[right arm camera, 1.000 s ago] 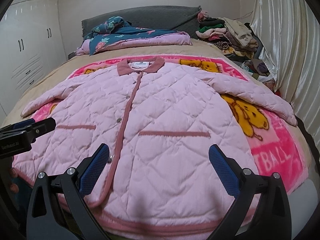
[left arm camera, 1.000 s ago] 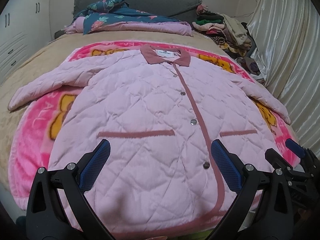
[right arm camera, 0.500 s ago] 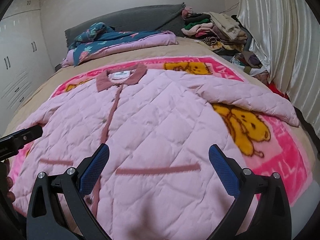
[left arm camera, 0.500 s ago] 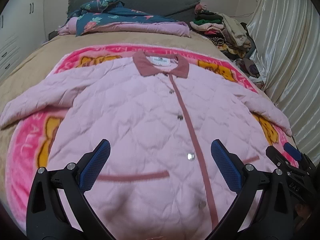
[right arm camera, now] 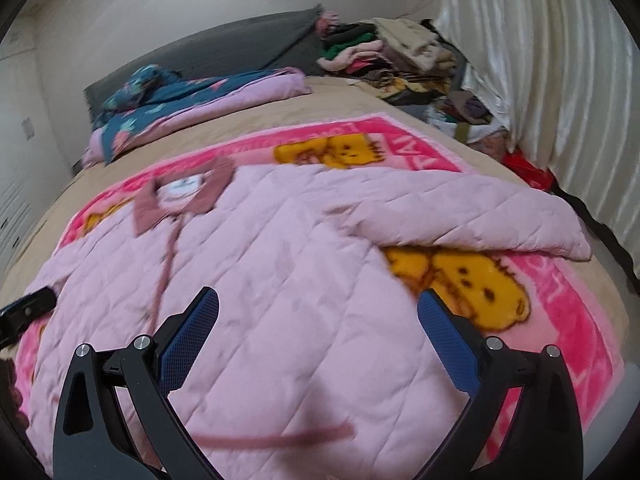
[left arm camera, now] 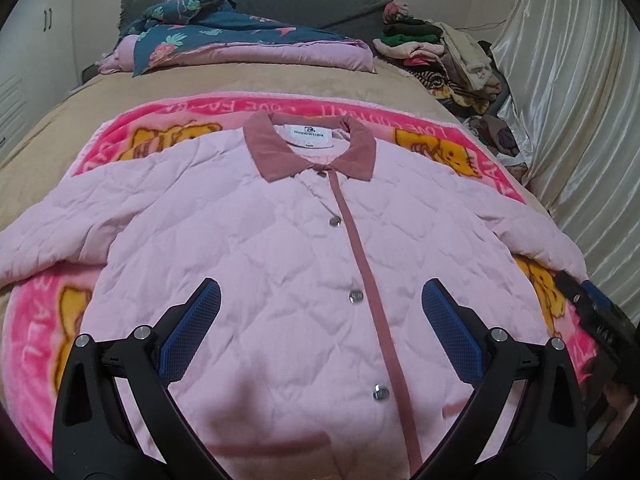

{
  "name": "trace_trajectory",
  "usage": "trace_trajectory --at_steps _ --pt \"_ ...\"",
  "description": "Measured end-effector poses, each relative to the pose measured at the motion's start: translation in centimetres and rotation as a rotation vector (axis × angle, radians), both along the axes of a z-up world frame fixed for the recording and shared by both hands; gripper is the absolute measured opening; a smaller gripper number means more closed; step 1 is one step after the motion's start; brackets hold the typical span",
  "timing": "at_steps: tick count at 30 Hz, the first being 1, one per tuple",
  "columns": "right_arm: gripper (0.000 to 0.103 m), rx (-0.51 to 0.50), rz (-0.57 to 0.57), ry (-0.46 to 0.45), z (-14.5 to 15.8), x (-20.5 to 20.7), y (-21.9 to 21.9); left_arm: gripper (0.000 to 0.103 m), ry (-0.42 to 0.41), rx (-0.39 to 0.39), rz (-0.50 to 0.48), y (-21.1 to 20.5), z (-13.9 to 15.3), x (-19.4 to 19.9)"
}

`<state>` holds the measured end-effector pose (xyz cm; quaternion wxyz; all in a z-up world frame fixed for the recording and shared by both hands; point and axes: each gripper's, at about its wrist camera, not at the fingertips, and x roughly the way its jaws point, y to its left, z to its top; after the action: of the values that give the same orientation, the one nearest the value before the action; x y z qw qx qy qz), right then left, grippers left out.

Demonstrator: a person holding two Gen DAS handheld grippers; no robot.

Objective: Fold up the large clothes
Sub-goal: 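Move the right tool to the sleeve cuff nearest it, then close the right tool on the jacket sleeve cuff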

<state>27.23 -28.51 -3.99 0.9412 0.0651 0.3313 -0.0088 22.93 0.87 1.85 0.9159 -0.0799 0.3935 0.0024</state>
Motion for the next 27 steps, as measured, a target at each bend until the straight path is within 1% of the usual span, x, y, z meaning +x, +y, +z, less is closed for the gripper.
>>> trace_trajectory --at_steps 1,4,8,10,12,15,21,27 --pt "0.099 0.005 -0.026 0.003 -0.1 0.7 -0.8 0.094 0.001 0.011 0.008 -0.1 -0.1 0.7" --pt "0.099 0.002 -0.115 0.003 -0.4 2.4 -3.2 0.094 0.015 -0.008 0.011 0.0 -0.5 2.1" --pt "0.099 0.041 -0.245 0.035 -1.5 4.7 -7.4 0.094 0.034 -0.021 0.005 0.1 -1.2 3.9" --pt "0.099 0.033 -0.288 0.037 -2.1 5.6 -8.7 0.094 0.051 -0.032 0.006 0.2 -1.6 4.9" --pt "0.099 0.064 -0.322 0.053 -2.9 6.5 -10.8 0.094 0.055 -0.034 -0.003 0.1 -1.9 5.7" --pt "0.099 0.103 -0.398 0.088 -4.2 7.3 -13.9 0.094 0.042 -0.017 -0.004 -0.1 -2.1 6.4" --pt "0.099 0.113 -0.514 0.112 -5.7 8.9 -18.5 0.094 0.036 0.022 -0.007 -0.5 -2.7 8.4" --pt "0.099 0.144 -0.626 0.132 -7.2 10.3 -22.8 0.094 0.062 0.008 0.036 0.8 -3.8 10.1"
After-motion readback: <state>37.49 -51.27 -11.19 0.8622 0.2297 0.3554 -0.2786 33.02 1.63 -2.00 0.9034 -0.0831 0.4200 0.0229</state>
